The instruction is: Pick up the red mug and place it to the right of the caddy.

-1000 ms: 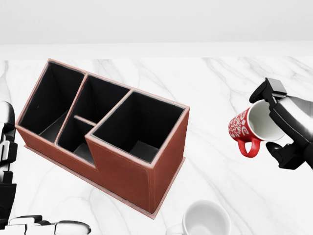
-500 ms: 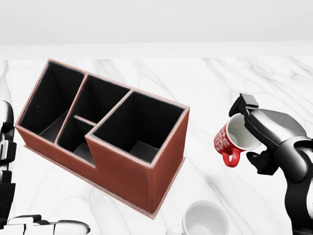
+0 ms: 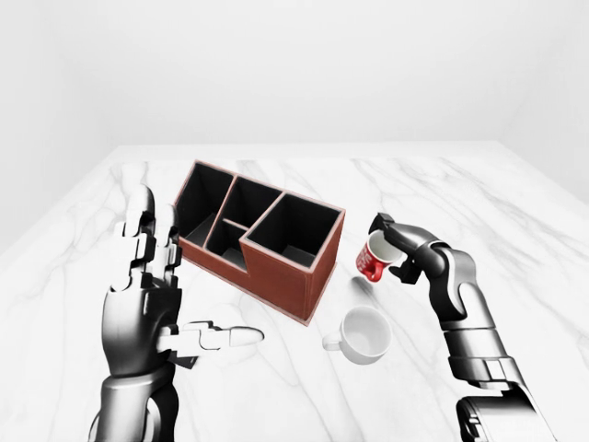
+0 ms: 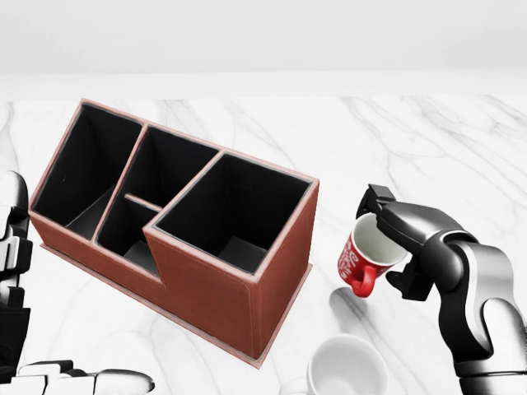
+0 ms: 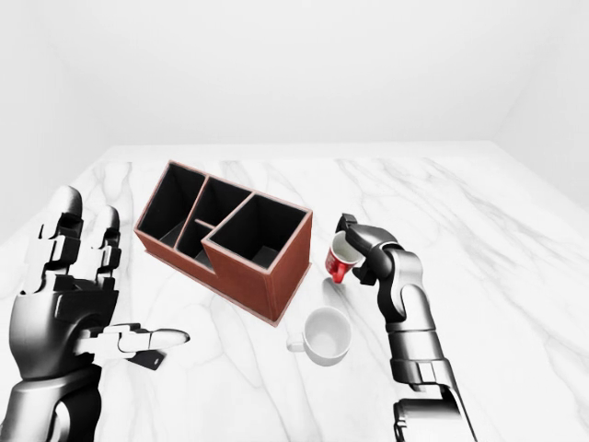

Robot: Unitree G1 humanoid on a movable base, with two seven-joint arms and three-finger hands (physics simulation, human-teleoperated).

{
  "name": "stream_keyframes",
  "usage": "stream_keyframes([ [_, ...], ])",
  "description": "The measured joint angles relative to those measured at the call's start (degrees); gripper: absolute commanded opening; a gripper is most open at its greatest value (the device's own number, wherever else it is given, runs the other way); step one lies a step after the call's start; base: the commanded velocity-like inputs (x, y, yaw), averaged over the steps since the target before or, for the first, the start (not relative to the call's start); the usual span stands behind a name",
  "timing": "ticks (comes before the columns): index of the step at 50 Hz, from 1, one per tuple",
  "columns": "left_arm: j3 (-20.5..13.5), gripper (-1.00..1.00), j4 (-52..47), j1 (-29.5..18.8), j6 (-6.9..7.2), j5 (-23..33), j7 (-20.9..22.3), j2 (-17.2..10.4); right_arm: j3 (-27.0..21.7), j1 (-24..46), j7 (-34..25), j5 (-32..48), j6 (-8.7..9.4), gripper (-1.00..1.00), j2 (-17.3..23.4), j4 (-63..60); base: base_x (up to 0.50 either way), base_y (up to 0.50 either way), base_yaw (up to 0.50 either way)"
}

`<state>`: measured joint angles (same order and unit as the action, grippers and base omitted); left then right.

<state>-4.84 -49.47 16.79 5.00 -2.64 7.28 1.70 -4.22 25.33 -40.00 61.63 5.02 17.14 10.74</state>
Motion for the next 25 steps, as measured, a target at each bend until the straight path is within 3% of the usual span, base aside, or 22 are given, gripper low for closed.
stream_keyframes([
  [25,-0.42,1.00,0.17,-0.34,0.00,-0.22,0.13,0.01,2.40,4.36,0.48,-0.49,0.00,-1.00,-1.01,10.25,0.00,0.00,0.00],
])
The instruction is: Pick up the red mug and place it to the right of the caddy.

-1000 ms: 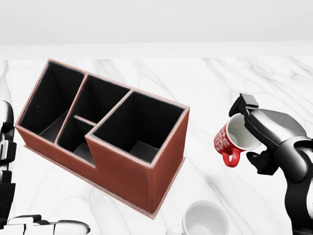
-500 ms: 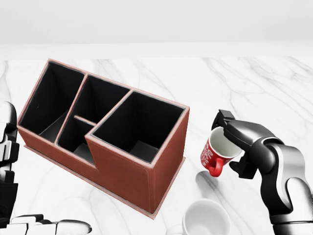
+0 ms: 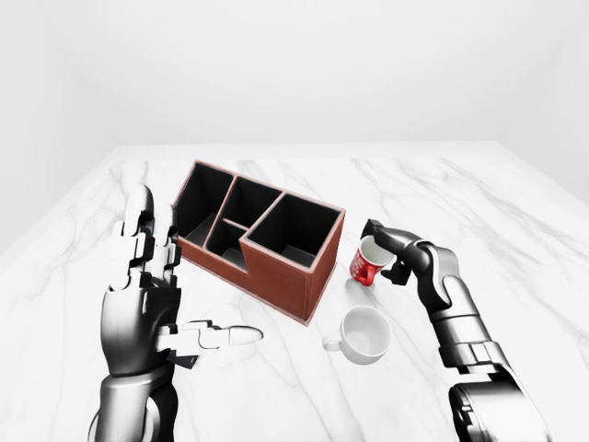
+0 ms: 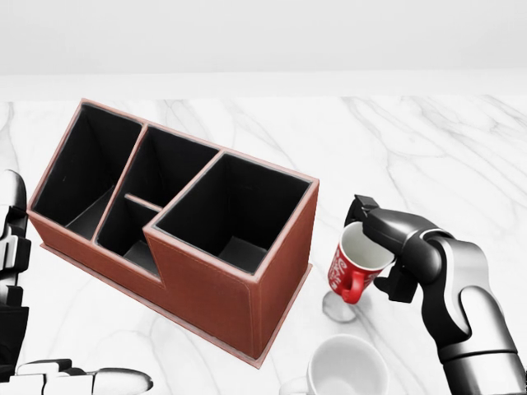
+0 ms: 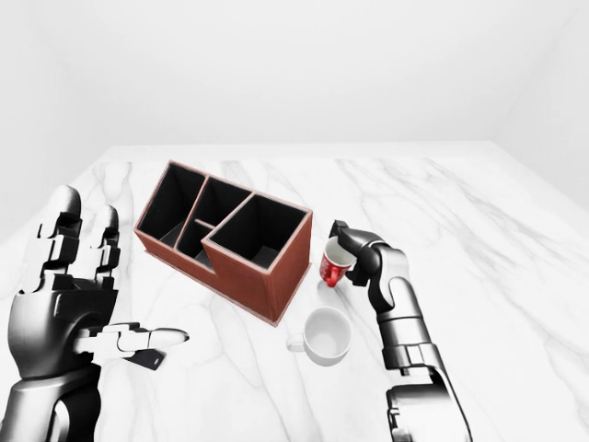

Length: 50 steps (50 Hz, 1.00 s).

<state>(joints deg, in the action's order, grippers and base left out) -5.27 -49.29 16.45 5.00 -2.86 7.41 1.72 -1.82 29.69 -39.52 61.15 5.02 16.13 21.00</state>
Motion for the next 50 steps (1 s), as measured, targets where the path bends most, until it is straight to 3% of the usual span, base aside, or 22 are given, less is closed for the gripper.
stream_keyframes([
  [50,-0.37,1.00,-1.70,0.62,0.00,-0.63,0.56,0.19,3.61,7.08,17.07,1.14,-0.01,-1.00,-1.64,22.69,0.00,0.00,0.00],
])
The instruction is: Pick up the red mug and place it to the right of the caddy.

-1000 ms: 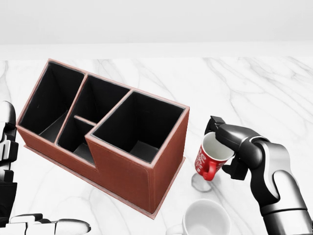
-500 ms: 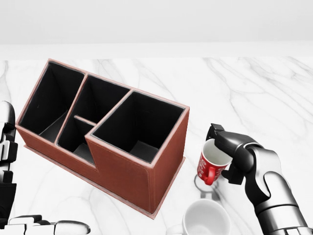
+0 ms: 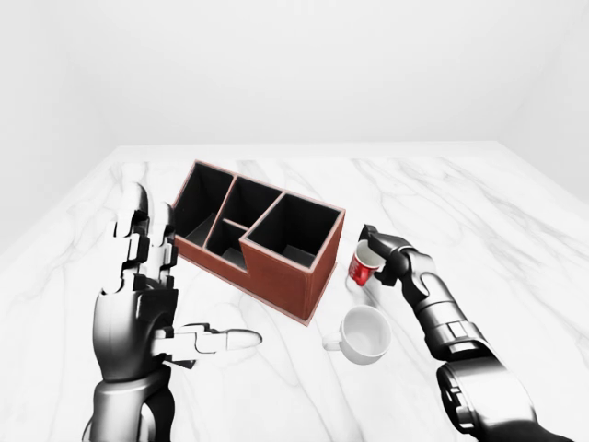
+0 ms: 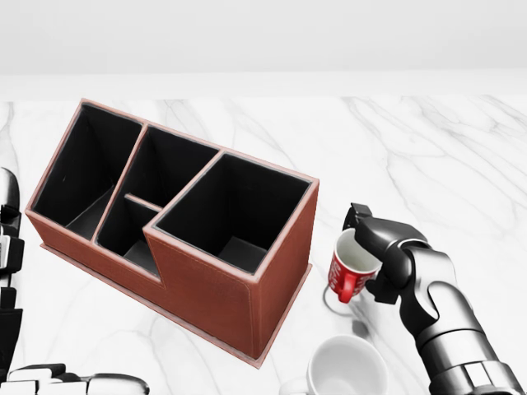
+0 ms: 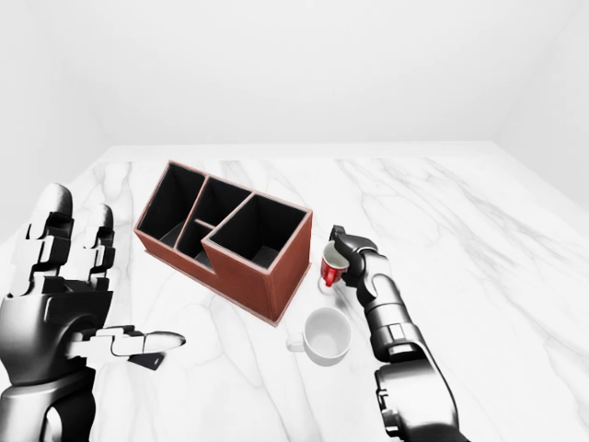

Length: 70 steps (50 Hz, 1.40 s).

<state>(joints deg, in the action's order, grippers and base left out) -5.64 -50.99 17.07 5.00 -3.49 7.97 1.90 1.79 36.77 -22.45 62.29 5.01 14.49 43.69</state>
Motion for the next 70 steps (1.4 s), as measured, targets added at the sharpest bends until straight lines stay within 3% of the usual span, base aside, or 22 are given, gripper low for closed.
stream_keyframes([
  [26,-0.08,1.00,-0.15,0.12,0.00,-0.09,0.21,0.11,1.85,5.53,11.54,-2.21,-0.01,-1.00,-1.11,15.22,0.00,0.00,0.00],
  [41,-0.05,1.00,-0.51,0.34,0.00,-0.17,0.27,0.15,2.63,7.33,14.50,-3.78,-0.01,-1.00,-1.13,20.83,0.00,0.00,0.00],
  [42,-0.05,1.00,-0.53,0.35,0.00,-0.18,0.28,0.16,2.66,7.40,14.57,-3.84,-0.01,-0.85,-1.12,21.00,0.00,0.00,0.00],
  [43,-0.05,1.00,-0.54,0.36,0.00,-0.18,0.29,0.16,2.67,7.47,14.68,-3.87,-0.01,0.06,-1.10,21.14,0.00,0.00,0.00],
  [44,-0.05,1.00,-0.57,0.38,0.00,-0.17,0.29,0.17,2.66,7.55,14.80,-3.98,-0.01,0.67,-1.10,21.27,0.00,0.00,0.00],
  [45,-0.05,1.00,-0.60,0.40,0.00,-0.17,0.29,0.17,2.71,7.61,14.81,-3.97,0.00,1.00,-1.09,21.40,0.00,0.00,0.00],
  [70,-0.42,1.00,-0.97,0.21,0.00,-0.32,0.50,0.25,2.40,8.41,14.51,0.59,-0.01,1.00,-0.34,21.27,0.00,0.00,0.00],
])
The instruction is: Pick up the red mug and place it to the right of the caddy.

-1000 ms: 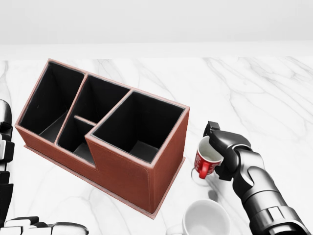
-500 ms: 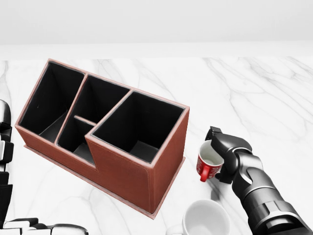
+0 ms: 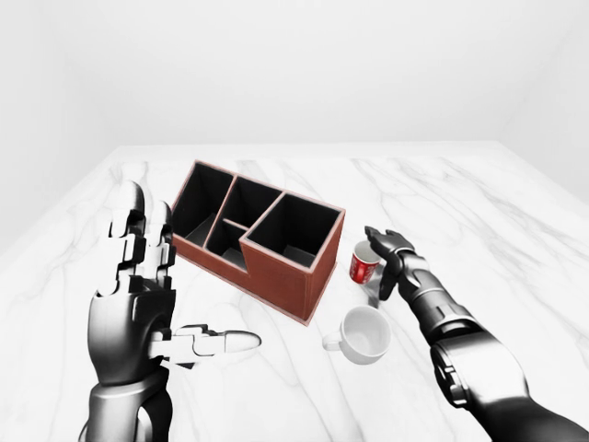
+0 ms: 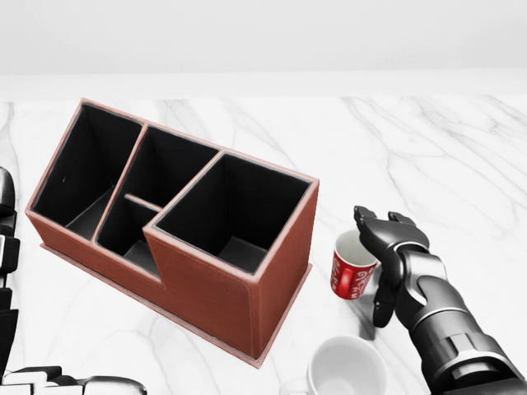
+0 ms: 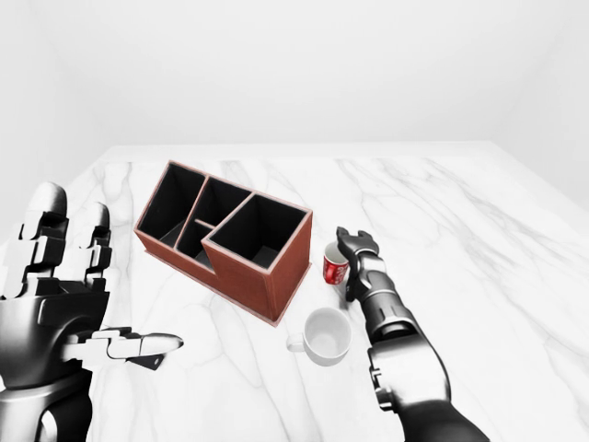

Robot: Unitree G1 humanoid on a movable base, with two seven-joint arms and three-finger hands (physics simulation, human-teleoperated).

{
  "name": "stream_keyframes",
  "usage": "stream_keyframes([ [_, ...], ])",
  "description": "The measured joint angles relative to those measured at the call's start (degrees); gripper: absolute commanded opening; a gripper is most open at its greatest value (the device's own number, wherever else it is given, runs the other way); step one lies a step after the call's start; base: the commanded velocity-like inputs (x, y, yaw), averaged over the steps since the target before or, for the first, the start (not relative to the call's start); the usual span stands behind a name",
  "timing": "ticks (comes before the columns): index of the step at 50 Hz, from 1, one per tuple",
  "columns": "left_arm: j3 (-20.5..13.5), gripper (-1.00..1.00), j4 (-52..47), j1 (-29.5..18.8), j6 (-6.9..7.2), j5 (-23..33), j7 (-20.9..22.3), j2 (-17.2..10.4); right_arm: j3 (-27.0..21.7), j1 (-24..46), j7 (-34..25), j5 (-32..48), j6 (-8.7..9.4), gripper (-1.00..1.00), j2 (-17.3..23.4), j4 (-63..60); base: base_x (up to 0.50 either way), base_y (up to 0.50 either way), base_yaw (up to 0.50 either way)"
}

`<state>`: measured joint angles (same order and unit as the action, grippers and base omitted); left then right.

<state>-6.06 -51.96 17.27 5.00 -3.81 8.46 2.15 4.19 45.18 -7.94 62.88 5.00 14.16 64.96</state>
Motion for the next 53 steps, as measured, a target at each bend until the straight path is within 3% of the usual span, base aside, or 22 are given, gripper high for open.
stream_keyframes([
  [16,0.20,1.00,0.33,0.11,0.00,0.17,0.03,-0.03,-2.75,3.01,-6.03,-2.39,0.00,1.00,3.25,-6.69,0.00,0.00,0.00],
  [29,0.15,1.00,0.31,0.22,0.00,0.11,0.08,-0.02,-7.55,1.24,-23.86,-6.21,0.00,1.00,7.62,-29.65,0.00,0.00,0.00],
  [35,0.20,1.00,0.16,0.31,0.00,0.16,0.04,0.01,-10.00,-2.85,-31.75,-7.00,0.00,1.00,9.10,-43.96,0.00,0.00,0.00],
  [43,0.42,1.00,-0.20,0.50,0.00,0.28,-0.02,0.01,-13.73,-10.75,-32.06,-9.16,0.00,1.00,8.78,-65.37,0.00,0.00,0.00],
  [53,0.63,1.00,-0.67,0.88,0.00,0.37,0.02,0.06,-17.96,-23.19,-32.06,-15.04,0.00,1.00,4.81,-90.11,0.00,0.00,0.00],
])
